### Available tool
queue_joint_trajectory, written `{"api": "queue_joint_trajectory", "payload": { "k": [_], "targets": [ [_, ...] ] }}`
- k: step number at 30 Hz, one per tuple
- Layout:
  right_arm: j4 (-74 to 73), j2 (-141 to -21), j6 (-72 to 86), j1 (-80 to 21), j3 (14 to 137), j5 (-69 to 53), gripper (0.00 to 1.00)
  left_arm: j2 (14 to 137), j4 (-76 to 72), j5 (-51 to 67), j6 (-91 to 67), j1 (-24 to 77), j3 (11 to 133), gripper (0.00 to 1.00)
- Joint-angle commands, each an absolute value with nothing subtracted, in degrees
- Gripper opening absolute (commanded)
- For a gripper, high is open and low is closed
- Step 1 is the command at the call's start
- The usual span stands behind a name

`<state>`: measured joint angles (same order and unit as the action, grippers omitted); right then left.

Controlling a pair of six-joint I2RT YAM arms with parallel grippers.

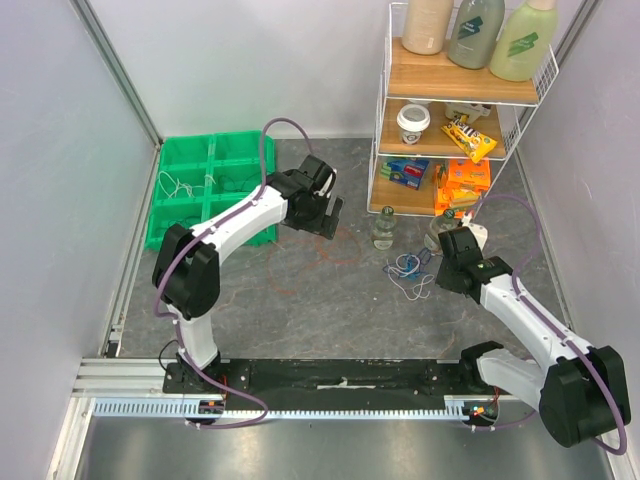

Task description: Untangle the cables

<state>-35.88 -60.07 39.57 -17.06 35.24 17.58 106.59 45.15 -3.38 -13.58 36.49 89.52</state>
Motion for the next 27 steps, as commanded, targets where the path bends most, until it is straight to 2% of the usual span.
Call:
{"api": "queue_joint_trajectory", "payload": {
  "k": [1,5,9,13,15,19,21,27],
  "targets": [
    [-34.0,-60.0,38.8,-17.0,35.2,17.1,0.00,105.7,46.0,-0.6,-19.3,36.5,87.2,0.96],
    [-33.9,-60.3,38.8,-17.0,35.1,17.1,0.00,108.9,45.8,2.5,-23.6,36.6,88.2,0.92],
    [-33.9,-60.0,38.8,-17.0,35.0,17.0,0.00,112.3,44.6,2.9,-24.7,38.2,88.2,0.81],
    [-33.8,-59.9,38.7,-17.0,34.9,17.1,0.00,114.7,44.4,2.4,-23.4,39.5,89.2,0.77],
    [-33.8,-59.6,38.7,-17.0,34.8,17.0,0.00,115.3,43.7,2.5,-22.5,40.1,89.0,0.77],
    [-33.6,-59.5,38.6,-17.1,34.8,17.1,0.00,116.8,43.0,1.5,-19.0,41.6,88.7,0.93],
    [-33.7,-59.5,38.7,-17.0,34.7,17.1,0.00,117.3,41.8,0.2,-17.7,42.4,88.5,0.93],
    [-33.7,-59.8,38.7,-17.0,34.7,17.0,0.00,121.2,40.2,-7.2,-15.6,44.1,90.0,0.74]
  ]
}}
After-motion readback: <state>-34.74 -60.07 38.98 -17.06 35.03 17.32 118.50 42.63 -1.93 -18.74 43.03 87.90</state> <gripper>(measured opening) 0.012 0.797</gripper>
